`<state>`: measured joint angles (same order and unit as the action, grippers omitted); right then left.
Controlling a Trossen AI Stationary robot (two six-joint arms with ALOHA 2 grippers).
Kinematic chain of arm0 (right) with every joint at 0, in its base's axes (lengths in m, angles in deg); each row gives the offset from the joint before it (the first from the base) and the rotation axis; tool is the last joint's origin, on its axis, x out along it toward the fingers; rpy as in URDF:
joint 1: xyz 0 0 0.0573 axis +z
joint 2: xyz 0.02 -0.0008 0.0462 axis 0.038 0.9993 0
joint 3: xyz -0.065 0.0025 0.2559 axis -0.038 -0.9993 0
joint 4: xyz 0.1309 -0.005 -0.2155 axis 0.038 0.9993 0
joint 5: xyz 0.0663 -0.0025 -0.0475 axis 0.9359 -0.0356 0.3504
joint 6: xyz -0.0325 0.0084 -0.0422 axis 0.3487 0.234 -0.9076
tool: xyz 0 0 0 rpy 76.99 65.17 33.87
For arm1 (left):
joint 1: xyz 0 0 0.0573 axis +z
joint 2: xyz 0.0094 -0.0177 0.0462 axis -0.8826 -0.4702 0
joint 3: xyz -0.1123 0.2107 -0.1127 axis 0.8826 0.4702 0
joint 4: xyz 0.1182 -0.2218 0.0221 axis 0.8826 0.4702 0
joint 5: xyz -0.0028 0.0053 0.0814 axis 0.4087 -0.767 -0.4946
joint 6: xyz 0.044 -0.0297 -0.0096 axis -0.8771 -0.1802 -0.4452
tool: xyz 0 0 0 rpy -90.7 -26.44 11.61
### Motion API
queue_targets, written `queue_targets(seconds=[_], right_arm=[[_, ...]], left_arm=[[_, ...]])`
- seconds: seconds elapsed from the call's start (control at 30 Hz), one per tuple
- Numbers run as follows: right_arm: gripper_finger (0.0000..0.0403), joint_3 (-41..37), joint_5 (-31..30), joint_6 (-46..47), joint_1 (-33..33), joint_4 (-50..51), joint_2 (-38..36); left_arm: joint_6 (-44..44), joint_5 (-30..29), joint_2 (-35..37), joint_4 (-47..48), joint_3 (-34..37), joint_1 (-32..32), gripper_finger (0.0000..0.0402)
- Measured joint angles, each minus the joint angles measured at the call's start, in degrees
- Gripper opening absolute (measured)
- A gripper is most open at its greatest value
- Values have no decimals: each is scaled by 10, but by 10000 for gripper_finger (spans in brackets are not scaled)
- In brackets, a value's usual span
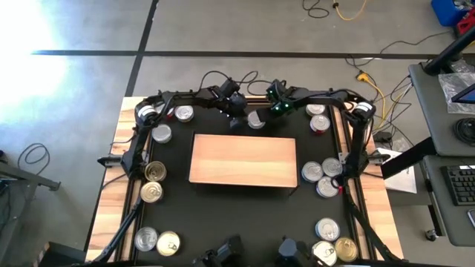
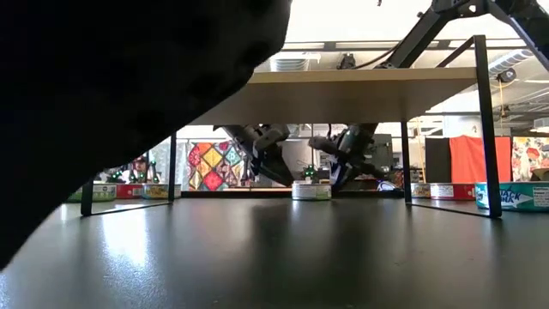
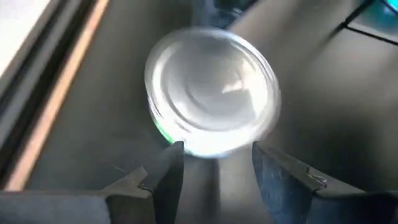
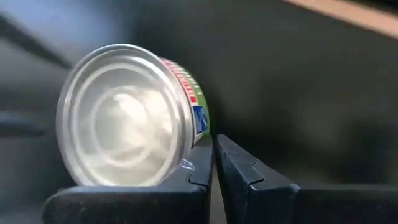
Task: Stack canned seafood by type on shelf
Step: Put the green white tuna can on the shelf
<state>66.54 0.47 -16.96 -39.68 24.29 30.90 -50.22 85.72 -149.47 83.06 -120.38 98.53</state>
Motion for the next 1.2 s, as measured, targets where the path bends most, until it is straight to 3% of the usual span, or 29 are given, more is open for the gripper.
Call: queue_targets(seconds=[0.17, 0.27, 0.5, 0.83, 1.03, 1.13, 1.2], right_arm=[[13, 1, 95, 23, 3, -1, -24], [13, 1, 103, 24, 3, -6, -33], [13, 2, -39, 20, 2, -8, -33], [13, 2, -54, 19, 18, -50, -1], [13, 1, 18, 59, 33, -118, 23], [13, 1, 79, 69, 32, -141, 22], [13, 1, 82, 68, 32, -137, 16]], left_arm=[[-1, -57, 0, -19, 0, 3, 174], [0, -63, 3, -12, 0, 10, 174], [-1, -74, 19, 60, 0, 38, 174], [-89, -76, 24, 78, -1, 44, 174], [-65, -87, 23, 51, -30, 44, 174], [-65, -122, 23, 98, -63, 48, 174], [-69, -123, 23, 150, -87, 55, 174]])
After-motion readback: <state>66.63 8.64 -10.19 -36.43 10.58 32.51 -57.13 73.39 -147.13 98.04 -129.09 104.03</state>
